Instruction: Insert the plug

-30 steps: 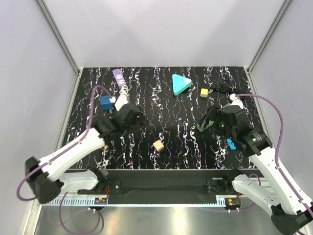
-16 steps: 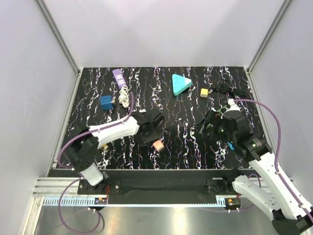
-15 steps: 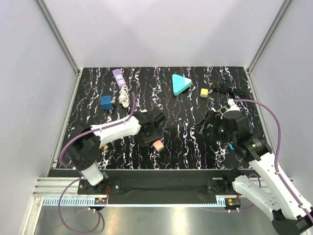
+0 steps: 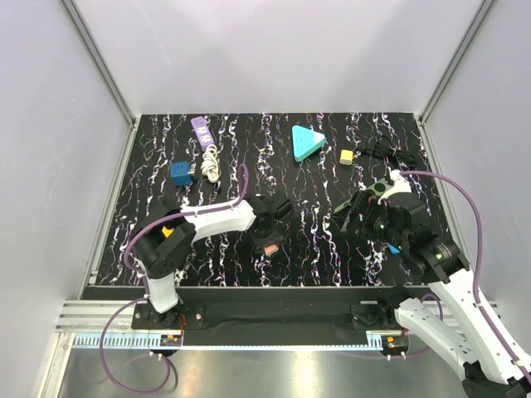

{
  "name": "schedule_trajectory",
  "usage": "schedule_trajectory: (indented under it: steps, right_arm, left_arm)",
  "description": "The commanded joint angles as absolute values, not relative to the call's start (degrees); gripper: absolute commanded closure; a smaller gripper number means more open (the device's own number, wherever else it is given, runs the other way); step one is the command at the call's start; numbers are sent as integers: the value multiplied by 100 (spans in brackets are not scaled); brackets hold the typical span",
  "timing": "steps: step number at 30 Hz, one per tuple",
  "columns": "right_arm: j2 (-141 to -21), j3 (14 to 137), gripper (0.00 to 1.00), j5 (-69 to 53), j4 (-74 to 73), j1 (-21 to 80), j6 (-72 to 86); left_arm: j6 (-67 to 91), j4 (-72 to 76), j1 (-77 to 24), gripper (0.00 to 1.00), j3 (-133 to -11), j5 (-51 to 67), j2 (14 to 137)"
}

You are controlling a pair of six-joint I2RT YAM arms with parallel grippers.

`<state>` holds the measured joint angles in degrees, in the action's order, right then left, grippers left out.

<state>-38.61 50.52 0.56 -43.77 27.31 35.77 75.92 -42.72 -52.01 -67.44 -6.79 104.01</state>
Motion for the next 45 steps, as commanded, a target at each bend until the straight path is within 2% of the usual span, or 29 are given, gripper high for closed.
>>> schedule_trajectory:
  steps: [1,2,6,9,14,17,19,22,24,29,39,45]
  right_arm:
    - [-3832,5019,0,-211,-4140,2716,3314]
    - [-3841,5019,0,-254,-4140,2707,3296]
    - [-3797,4984,0,-728,-4009,2716,3085]
    - [-3823,4957,1,-1045,-3946,2716,3137]
    - [-4270,5150,6,-1818,-3946,2716,3147]
    - [-4482,5317,14,-2501,-3850,2725,3041]
    - [-4693,5449,24,-2794,-3814,2707,2936]
    - [-4974,5747,33,-3277,-3762,2707,2874]
    - [-5211,5871,35,-3795,-3509,2707,2935]
    - [-5984,6117,37,-4991,-2945,2803,3479]
    - [-6846,6205,36,-4562,-2936,3708,3507]
    - [-7259,6249,35,-4289,-2962,3876,3507]
  left_arm:
    - [7437,-3990,-5229,62,-6733,-720,10389]
    - [7331,-3955,-5229,77,-6724,-738,10363]
    - [6795,-3920,-5229,100,-6575,-1036,10082]
    - [5716,-3754,-5264,100,-6495,-1133,9634]
    - [3413,-2972,-5563,100,-5943,-897,8027]
    - [2797,-2462,-5625,100,-5407,-511,6946]
    - [2341,-2084,-5686,100,-5072,-28,6289]
    - [1900,-1943,-5809,100,-4808,272,5689]
    - [1741,-1934,-5853,100,-4685,377,5442]
    - [1380,-1898,-5906,100,-4614,571,5291]
    - [1028,-1697,-5950,100,-4720,940,5370]
    - [1020,-1644,-6003,100,-4711,1028,5405]
